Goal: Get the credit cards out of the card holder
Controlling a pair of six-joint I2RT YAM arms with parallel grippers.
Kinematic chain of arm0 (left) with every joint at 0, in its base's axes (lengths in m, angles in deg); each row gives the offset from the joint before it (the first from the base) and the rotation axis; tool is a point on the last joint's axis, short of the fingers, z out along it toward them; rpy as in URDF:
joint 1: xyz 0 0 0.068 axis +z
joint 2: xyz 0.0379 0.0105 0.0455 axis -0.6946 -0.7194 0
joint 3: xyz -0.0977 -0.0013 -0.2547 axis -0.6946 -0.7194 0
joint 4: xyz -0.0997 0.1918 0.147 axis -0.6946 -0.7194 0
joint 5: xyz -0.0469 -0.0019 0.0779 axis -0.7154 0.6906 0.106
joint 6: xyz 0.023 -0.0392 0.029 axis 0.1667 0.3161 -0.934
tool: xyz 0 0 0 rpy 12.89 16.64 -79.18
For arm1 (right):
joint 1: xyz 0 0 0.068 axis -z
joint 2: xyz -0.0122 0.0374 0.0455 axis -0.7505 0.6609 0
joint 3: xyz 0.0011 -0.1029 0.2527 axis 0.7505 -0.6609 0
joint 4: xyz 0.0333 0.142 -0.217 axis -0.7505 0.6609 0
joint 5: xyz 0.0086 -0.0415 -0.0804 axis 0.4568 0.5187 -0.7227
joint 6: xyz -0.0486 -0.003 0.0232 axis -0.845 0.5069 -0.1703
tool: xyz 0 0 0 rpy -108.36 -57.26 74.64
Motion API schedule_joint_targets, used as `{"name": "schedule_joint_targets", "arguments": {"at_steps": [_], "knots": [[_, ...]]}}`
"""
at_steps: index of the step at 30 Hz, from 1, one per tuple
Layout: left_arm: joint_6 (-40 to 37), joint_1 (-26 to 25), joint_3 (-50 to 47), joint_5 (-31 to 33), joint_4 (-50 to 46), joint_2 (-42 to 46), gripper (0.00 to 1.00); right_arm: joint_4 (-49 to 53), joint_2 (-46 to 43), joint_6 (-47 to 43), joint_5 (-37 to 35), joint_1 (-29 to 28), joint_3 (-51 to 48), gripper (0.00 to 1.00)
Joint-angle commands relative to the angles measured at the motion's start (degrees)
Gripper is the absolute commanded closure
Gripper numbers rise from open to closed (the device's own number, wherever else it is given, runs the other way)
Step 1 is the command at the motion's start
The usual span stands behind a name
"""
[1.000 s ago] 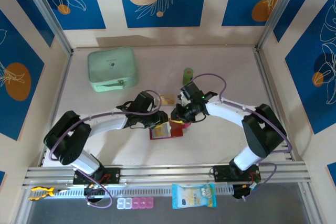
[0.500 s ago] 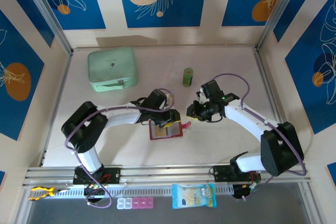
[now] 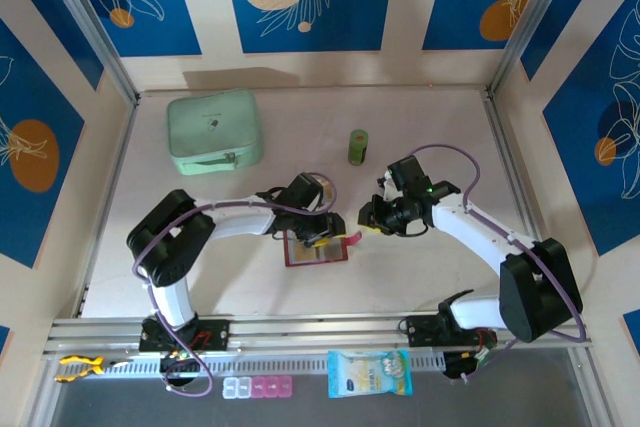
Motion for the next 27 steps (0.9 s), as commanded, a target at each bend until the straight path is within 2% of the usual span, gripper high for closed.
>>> {"name": "schedule_joint_targets", "arguments": {"at_steps": [1,10,14,23,27], "knots": [[-2.55,0.35,1.05,1.79,-3.70,4.55,0.46,-0.68,1.13,0.16,2.83,-1.06,0.46,0.73],[-4.57,4.84,-6.29,4.85,-6.74,12.51,0.56,-3.82,8.83,1.92,4.66,-7.51,5.14,0.76],[-4.74,6.85,-10.77,5.24,-7.00,15.40,0.65,-5.56,13.45,2.36,5.96,-10.62,7.46,0.77],[-4.90,9.26,-17.30,5.47,-6.01,17.90,0.81,-10.24,22.47,2.91,10.24,-13.43,9.51,0.80],[-5.05,9.64,-18.17,5.67,-5.77,17.99,0.84,-11.69,25.60,2.63,11.77,-13.61,9.56,0.80]]}}
